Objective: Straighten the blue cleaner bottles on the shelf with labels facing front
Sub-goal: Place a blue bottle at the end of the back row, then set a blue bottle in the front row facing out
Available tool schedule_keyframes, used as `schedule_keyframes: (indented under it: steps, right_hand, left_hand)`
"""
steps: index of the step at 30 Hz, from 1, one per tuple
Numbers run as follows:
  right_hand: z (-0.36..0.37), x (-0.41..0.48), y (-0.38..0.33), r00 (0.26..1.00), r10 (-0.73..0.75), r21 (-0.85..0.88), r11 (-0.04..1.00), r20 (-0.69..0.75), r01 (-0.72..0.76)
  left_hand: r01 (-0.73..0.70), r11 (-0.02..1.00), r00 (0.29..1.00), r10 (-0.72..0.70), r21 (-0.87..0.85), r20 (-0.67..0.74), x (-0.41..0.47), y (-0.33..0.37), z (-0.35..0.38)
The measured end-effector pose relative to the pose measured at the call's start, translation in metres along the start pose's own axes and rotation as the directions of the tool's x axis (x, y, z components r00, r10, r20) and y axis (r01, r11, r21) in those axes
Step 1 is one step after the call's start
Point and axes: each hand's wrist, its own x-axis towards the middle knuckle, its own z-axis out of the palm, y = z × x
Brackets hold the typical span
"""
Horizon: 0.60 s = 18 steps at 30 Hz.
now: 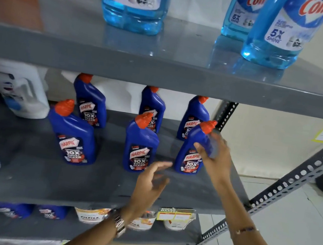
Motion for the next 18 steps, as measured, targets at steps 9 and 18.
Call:
schedule_keyframes:
  steps: [9,18]
  right_hand:
    - [0.107,-0.116,-0.104,0.957,-0.207,0.396,0.911,0.203,0.113]
    - [0.201,-0.068,-0.183,0.835,0.052,0.463,0.812,0.549,-0.355]
  left_hand:
    - [-0.123,0.989,0.617,0.137,0.076,-0.775,-0.024,0.003,-0.179]
    - [0.27,0.956,0.834,-0.292,-0.116,-0.468,0.011,0.022,-0.236]
